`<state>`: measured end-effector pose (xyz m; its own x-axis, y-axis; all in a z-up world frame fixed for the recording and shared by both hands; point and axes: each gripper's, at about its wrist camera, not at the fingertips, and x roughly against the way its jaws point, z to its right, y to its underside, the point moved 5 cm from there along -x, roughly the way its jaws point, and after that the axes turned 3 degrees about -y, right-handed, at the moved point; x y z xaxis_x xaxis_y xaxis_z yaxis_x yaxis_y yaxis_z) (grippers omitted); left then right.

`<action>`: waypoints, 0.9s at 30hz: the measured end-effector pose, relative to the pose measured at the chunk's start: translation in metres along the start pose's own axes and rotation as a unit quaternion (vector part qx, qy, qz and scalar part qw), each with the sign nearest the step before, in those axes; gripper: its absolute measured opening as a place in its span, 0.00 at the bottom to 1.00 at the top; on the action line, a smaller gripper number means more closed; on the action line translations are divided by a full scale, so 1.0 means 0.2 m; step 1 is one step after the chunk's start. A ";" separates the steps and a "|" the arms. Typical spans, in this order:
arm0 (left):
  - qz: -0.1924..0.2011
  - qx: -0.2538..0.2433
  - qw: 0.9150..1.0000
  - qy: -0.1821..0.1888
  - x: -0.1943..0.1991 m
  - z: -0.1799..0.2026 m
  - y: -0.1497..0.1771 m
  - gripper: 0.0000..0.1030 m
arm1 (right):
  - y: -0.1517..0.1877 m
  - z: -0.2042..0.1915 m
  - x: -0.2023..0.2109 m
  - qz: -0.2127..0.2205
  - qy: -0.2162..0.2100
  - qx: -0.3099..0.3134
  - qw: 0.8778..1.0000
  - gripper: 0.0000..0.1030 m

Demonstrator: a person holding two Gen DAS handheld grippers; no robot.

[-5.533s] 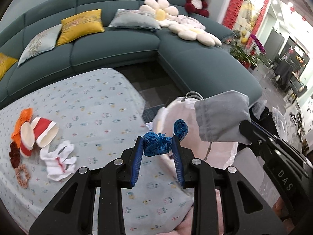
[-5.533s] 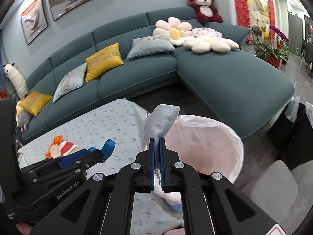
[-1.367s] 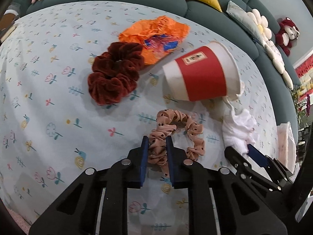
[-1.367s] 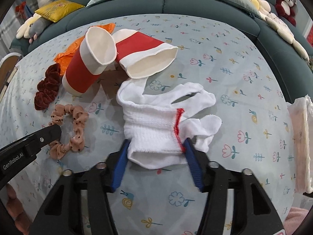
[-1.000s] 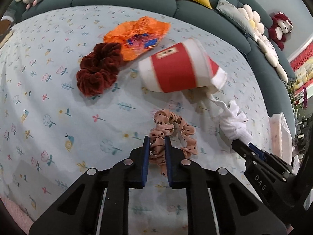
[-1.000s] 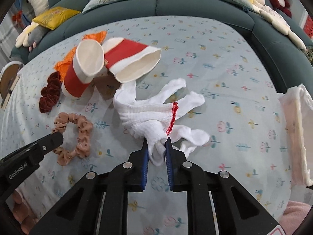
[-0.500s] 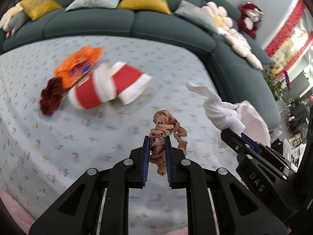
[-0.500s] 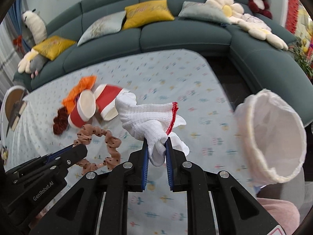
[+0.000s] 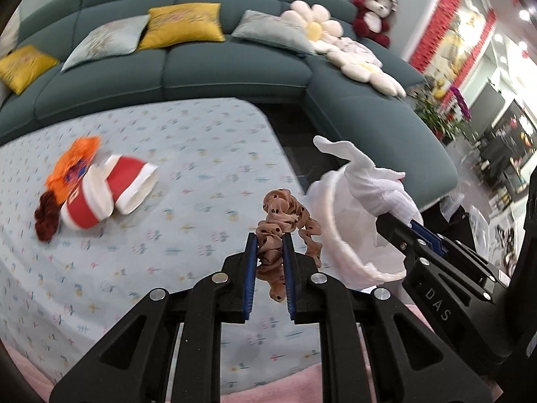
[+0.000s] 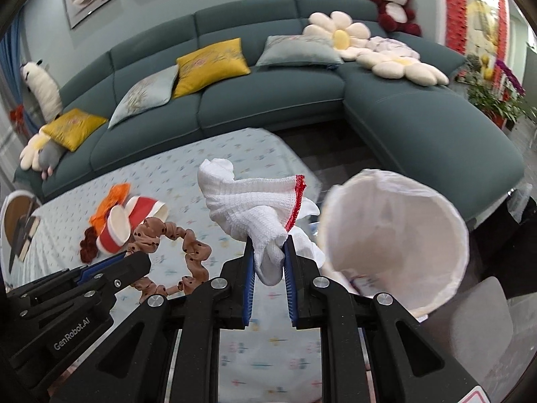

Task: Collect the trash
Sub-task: 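Carry the pink scrunchie and white gloves into the bin and open both grippers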

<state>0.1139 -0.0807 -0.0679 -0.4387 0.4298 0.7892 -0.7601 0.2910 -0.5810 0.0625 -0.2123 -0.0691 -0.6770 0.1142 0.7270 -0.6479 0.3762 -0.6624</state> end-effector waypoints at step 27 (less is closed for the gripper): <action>-0.027 -0.103 0.994 0.031 -0.27 0.70 -0.08 0.14 | 0.06 0.72 -0.02 0.004 0.043 -0.110 0.993 0.15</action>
<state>0.0833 -0.2280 -0.0725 -0.3644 0.4582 0.8107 -0.6654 0.4809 -0.5709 0.0072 -0.3417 -0.1055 -0.6432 0.1923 0.7412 -0.5440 0.5664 -0.6191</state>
